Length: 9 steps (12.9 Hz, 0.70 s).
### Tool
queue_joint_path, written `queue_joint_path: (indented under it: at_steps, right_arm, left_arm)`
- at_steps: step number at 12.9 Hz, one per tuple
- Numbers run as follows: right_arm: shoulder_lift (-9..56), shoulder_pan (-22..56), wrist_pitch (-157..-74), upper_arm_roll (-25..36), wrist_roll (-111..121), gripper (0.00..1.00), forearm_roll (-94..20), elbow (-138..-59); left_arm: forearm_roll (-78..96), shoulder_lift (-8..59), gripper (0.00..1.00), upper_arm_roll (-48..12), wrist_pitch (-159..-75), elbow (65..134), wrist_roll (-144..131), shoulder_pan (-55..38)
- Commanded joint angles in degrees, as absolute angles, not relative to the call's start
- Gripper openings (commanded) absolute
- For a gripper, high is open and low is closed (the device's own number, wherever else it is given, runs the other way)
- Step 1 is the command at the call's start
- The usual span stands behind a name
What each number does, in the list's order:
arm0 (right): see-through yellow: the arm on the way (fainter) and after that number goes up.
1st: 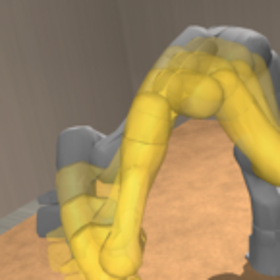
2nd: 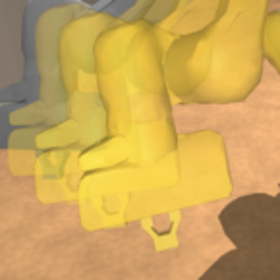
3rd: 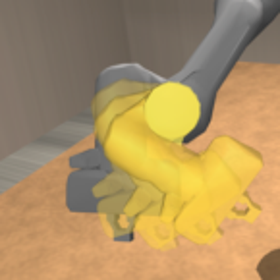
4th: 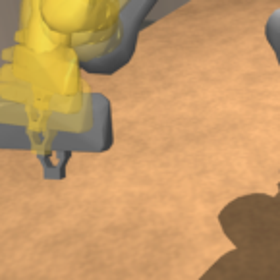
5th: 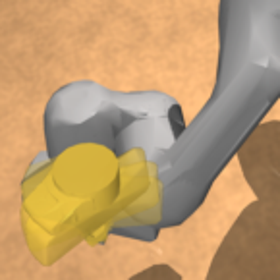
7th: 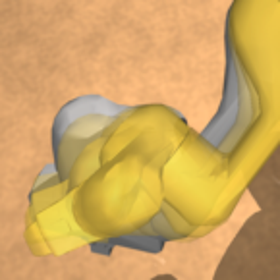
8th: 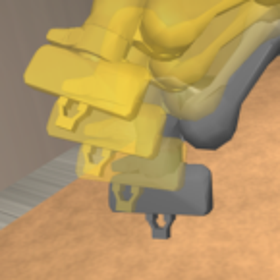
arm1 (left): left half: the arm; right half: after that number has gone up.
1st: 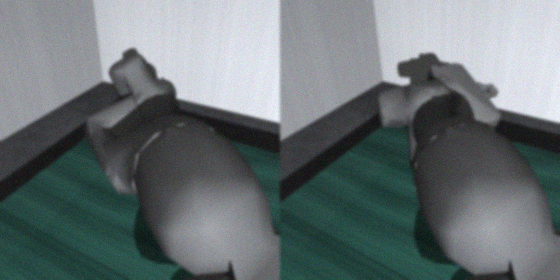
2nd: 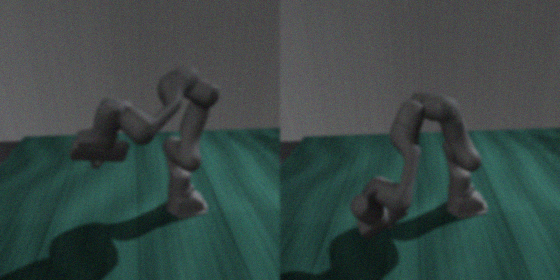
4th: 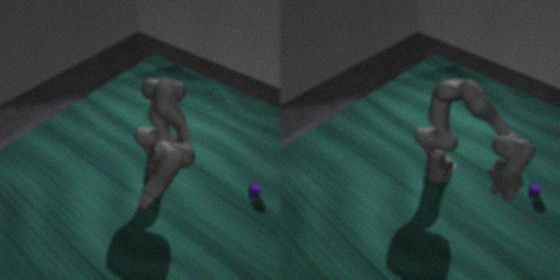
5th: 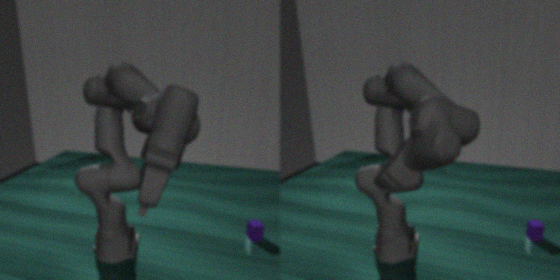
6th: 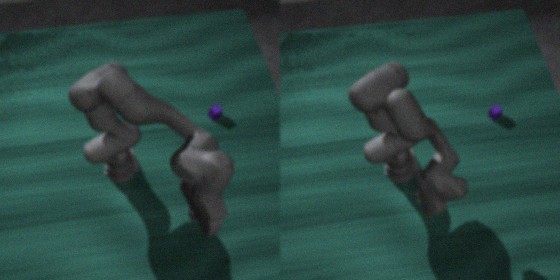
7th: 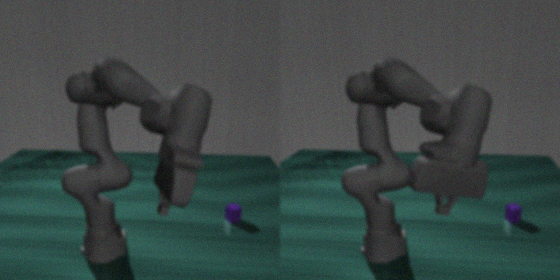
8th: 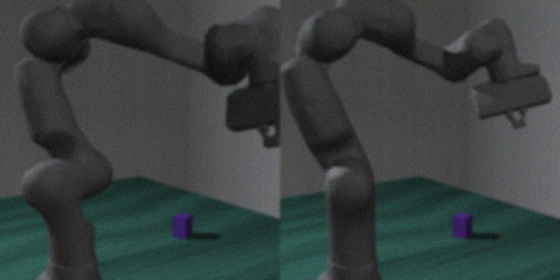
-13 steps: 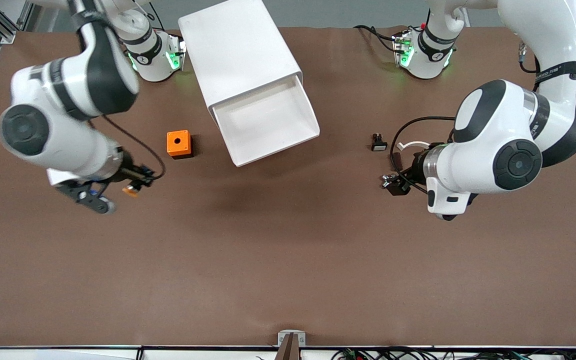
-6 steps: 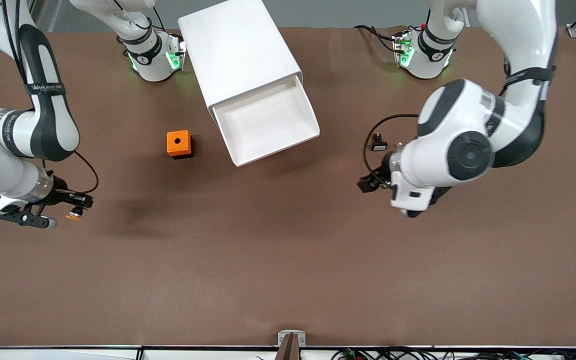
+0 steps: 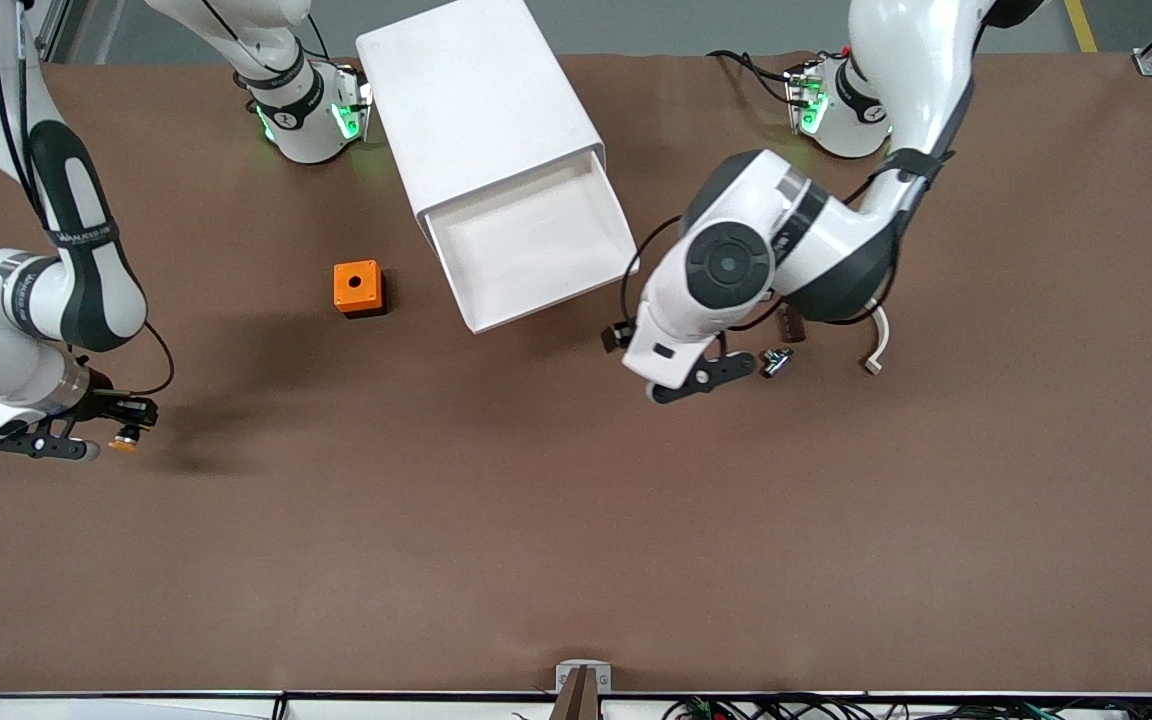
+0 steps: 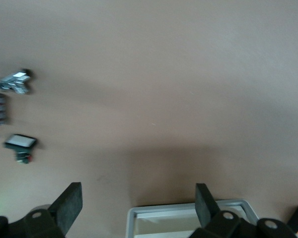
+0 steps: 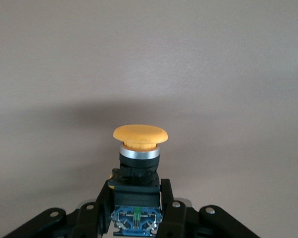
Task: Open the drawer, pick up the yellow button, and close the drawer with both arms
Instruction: 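Push the drawer shut with the left gripper while the right gripper lowers the button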
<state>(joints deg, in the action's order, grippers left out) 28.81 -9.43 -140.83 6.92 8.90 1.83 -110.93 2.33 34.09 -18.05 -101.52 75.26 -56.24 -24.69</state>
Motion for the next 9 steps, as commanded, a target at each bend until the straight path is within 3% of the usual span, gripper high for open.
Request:
queue_joint_path:
  at_steps: [1,3,4,5,7,9]
  right_arm:
    - [32.69,-11.34,-143.26,5.36,11.34,0.0,2.46,-108.9]
    - [34.36,-11.34,-143.17,5.27,11.6,0.0,2.37,-107.67]
    - [34.89,-11.34,-143.09,5.19,12.47,0.12,2.37,-107.14]
    - [34.98,-11.34,-142.65,5.19,13.7,0.98,2.29,-106.27]
    - [34.72,-11.43,-142.12,5.1,14.68,1.0,1.32,-106.0]
    - [33.49,-10.73,-136.18,5.01,14.59,1.0,0.36,-104.25]
  left_arm:
    - [0.88,34.98,1.0,-18.19,-108.25,78.29,-56.16,-28.55]
    - [0.44,34.63,1.0,-18.19,-110.38,81.46,-56.25,-29.0]
    - [0.7,34.54,1.0,-18.28,-110.74,81.82,-56.6,-29.96]
    - [1.31,34.54,1.0,-18.37,-110.74,81.91,-57.47,-30.75]
    - [1.32,34.28,1.0,-20.38,-110.74,83.48,-61.94,-31.02]
    - [1.41,33.4,1.0,-22.93,-110.74,85.95,-64.5,-30.94]
